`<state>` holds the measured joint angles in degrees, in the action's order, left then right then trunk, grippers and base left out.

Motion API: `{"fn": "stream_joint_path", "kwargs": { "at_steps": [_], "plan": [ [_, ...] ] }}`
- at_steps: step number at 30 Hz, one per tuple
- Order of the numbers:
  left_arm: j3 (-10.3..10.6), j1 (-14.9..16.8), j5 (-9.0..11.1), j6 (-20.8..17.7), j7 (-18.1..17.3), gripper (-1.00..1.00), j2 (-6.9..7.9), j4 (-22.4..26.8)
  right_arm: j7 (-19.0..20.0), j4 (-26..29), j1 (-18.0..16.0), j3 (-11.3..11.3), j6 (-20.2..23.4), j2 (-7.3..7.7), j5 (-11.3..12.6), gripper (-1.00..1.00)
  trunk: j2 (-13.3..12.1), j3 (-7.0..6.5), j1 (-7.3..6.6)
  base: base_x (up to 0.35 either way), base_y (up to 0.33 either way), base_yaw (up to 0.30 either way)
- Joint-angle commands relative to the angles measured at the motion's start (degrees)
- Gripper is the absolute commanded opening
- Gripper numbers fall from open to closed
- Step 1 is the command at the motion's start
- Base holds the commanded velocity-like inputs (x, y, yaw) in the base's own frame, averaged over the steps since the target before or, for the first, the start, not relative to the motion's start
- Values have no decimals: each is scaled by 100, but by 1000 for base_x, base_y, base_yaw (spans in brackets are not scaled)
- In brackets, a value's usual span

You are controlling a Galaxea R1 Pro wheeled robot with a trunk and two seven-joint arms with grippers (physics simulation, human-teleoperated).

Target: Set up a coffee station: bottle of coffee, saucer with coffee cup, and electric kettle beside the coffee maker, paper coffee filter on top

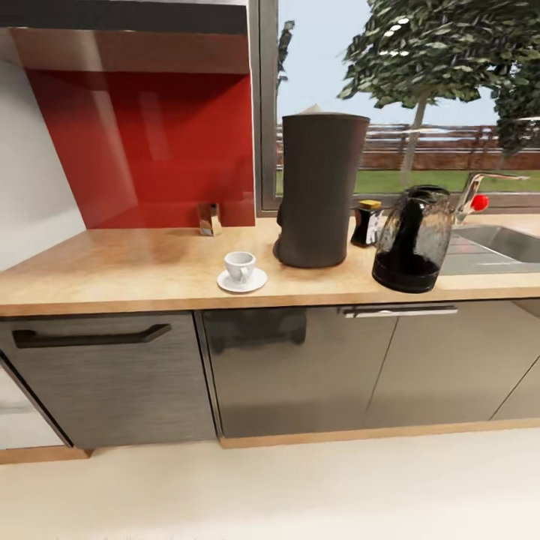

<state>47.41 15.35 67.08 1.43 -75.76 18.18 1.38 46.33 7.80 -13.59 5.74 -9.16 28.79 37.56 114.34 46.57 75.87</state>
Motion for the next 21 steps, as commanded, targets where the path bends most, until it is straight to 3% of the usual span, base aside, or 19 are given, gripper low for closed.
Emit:
{"fn": "stream_joint_path", "kwargs": {
  "at_steps": [1, 11, 21],
  "plan": [
    [49, 3, 42, 15, -9, 100, 2, 3, 8, -6, -3, 46, -42, 4, 32, 100, 2, 5, -1, 0, 0, 272],
    [49, 3, 42, 9, -3, 100, 0, 3, 11, -6, -3, 42, -42, 4, 32, 100, 2, 5, -1, 30, -25, 258],
    [49, 3, 42, 9, 0, 100, -2, 3, 8, -6, -3, 41, -42, 2, 29, 100, 2, 5, -1, 208, -219, 38]
  ]
}}
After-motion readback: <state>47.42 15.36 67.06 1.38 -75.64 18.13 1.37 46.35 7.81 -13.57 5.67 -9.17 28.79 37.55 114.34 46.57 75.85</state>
